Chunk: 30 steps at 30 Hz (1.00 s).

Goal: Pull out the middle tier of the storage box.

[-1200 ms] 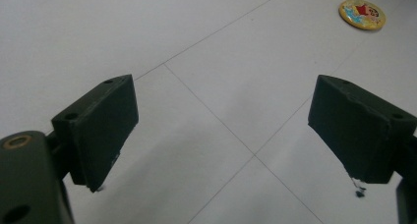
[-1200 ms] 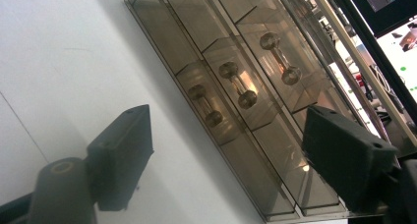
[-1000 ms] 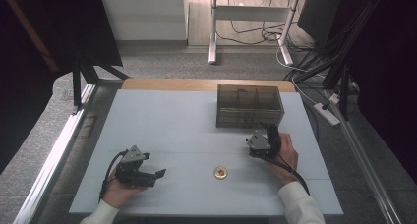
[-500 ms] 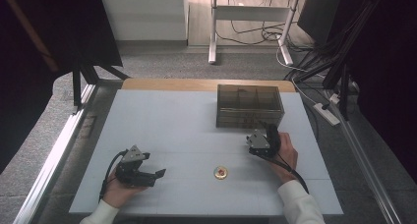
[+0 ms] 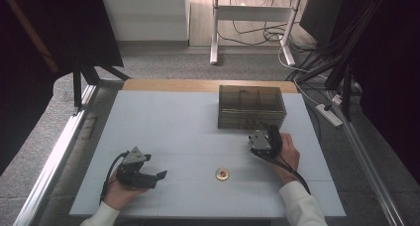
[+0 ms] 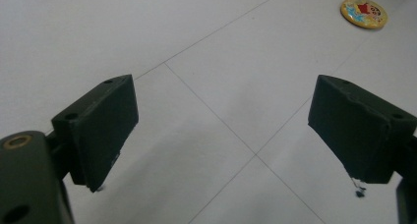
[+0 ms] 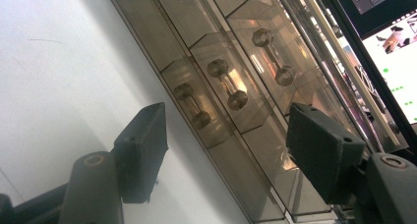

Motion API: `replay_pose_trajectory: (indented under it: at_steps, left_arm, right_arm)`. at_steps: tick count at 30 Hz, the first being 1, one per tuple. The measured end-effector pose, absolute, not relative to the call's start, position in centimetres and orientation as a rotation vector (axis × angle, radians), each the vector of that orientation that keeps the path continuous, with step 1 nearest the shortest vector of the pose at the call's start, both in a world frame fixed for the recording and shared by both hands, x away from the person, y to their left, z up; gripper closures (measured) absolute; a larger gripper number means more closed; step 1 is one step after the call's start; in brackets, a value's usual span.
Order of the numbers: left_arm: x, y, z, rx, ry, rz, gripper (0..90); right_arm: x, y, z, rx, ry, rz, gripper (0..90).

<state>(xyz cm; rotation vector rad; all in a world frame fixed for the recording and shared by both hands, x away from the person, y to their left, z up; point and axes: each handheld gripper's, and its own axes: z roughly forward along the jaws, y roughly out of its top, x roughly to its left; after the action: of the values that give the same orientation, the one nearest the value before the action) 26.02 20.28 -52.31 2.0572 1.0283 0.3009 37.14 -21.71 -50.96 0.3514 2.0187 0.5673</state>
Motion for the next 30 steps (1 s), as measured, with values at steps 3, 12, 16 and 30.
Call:
replay_pose_trajectory:
  at_steps: [3, 12, 16, 30]
  left_arm:
    - [26.02, 20.28, -52.3, 2.059, 1.027, 0.301, 10.8]
    - [26.01, 20.29, -52.3, 2.058, 1.028, 0.302, 10.8]
    - [25.99, 20.31, -52.28, 2.055, 1.029, 0.303, 10.8]
    - [25.98, 20.31, -52.26, 2.055, 1.028, 0.303, 10.8]
  right_arm:
    - [37.21, -21.7, -50.99, 0.351, 2.017, 0.563, 32.6]
    - [37.45, -21.64, -50.92, 0.347, 2.012, 0.555, 37.1]
    - [37.59, -21.48, -51.05, 0.341, 2.012, 0.546, 39.1]
    - [37.8, -21.31, -51.41, 0.32, 1.998, 0.52, 42.9]
